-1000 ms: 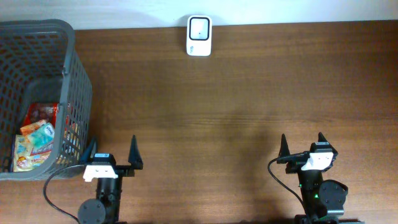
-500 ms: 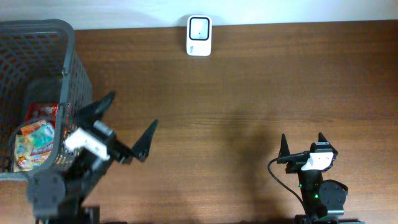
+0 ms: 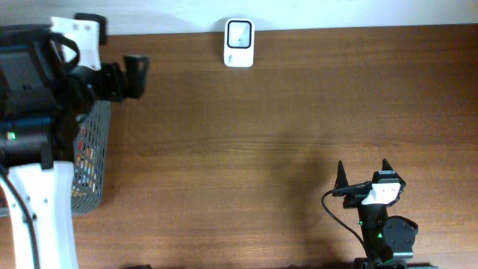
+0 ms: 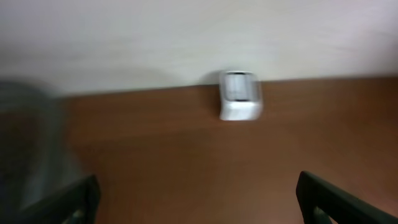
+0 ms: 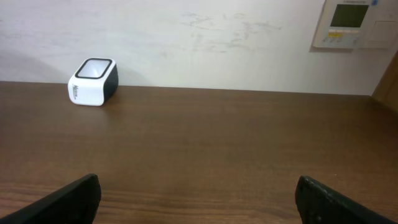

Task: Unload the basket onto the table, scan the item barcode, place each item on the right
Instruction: 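Reach the left gripper into the basket and grasp the green tissue pack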

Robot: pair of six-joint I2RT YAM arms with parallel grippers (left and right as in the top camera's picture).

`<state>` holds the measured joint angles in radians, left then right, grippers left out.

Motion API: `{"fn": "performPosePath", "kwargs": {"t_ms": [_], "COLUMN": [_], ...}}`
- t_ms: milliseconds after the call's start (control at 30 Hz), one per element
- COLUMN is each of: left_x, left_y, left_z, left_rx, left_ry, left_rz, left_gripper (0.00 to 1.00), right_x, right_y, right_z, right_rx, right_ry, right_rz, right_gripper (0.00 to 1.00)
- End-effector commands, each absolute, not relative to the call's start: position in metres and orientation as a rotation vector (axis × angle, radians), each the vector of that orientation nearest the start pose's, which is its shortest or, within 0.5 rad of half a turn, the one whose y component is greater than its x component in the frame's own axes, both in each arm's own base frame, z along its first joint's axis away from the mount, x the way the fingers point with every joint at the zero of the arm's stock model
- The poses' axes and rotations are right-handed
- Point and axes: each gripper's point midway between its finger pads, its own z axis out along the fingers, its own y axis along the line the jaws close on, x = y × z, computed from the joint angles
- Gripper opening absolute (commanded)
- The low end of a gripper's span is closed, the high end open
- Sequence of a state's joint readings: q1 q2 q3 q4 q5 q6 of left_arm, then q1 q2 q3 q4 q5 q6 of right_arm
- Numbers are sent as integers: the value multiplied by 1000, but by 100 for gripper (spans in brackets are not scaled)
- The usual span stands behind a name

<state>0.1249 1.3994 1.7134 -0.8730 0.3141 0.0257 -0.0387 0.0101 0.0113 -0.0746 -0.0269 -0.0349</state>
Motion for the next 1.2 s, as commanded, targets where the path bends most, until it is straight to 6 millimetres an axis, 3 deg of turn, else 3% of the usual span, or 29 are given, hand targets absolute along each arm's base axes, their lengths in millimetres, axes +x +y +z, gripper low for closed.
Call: {"fn": "performPosePath", "kwargs": {"t_ms": [0,33,67,133,200,267,300,367,433,533,700,767,833,1000,1100,1167], "left_x": [394,380,367,357,361,367,347,331,335,335,333,331,333,338,341,340], "left_y": [109,158,182,203,205,220,249,265,268,267,265,259,255,246,240,240], "left_z": [400,403,401,397,380,349,310,263,219,176,130,110,96,88,84,71], "left_rx": [-412,-576,-666,-733,-752,-862,-1184,-1385,-1464,-1540,-1622,-1654,-1657,-1637,-1618,-1627], "left_ry": [2008,1951,1935,1924,1972,2029,2031,2105,2211,2317,2424,2483,2526,2562,2590,2619], "left_rz": [-80,-7,24,49,29,75,214,345,352,365,375,358,348,345,348,365], "left_gripper": [99,99,99,99,99,99,99,99,99,99,99,93,76,62,67,66], "right_x": [246,246,246,246,246,246,246,246,246,246,246,246,246,246,246,246], "right_y": [-5,-5,-5,-5,-5,-5,-5,-5,-5,-5,-5,-5,-5,-5,-5,-5], "right_z": [156,156,156,156,156,156,156,156,156,156,156,156,156,156,156,156], "right_rx": [-25,-25,-25,-25,-25,-25,-25,-25,-25,-25,-25,-25,-25,-25,-25,-25], "right_ry": [1647,1647,1647,1647,1647,1647,1647,1647,1647,1647,1647,1647,1647,1647,1647,1647], "right_rz": [-36,-36,-36,-36,-36,-36,-36,-36,-36,-36,-36,-36,-36,-36,-36,-36], "right_gripper": [99,99,99,99,99,99,99,99,99,99,99,99,99,99,99,99]}}
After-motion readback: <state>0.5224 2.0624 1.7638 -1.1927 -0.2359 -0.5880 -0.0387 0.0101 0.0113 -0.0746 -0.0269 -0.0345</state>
